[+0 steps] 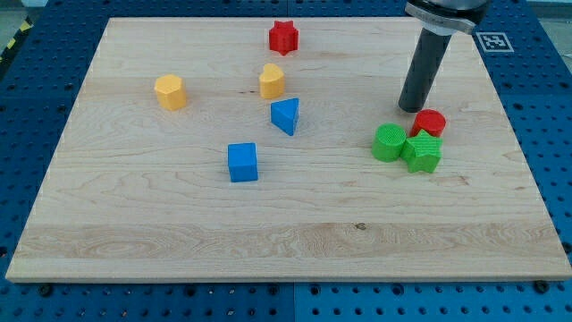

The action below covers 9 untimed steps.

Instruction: Place your arm at the top center

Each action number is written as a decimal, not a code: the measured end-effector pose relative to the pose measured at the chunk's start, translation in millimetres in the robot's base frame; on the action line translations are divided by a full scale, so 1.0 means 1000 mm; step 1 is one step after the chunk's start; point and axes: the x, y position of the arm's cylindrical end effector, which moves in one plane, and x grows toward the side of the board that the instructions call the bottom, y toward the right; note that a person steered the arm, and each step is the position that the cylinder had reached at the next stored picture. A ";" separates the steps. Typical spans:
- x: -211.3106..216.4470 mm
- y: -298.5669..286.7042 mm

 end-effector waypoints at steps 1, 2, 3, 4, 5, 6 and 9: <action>-0.004 0.000; -0.007 0.000; -0.023 0.000; -0.063 -0.008; -0.096 -0.057; -0.136 -0.101; -0.195 -0.207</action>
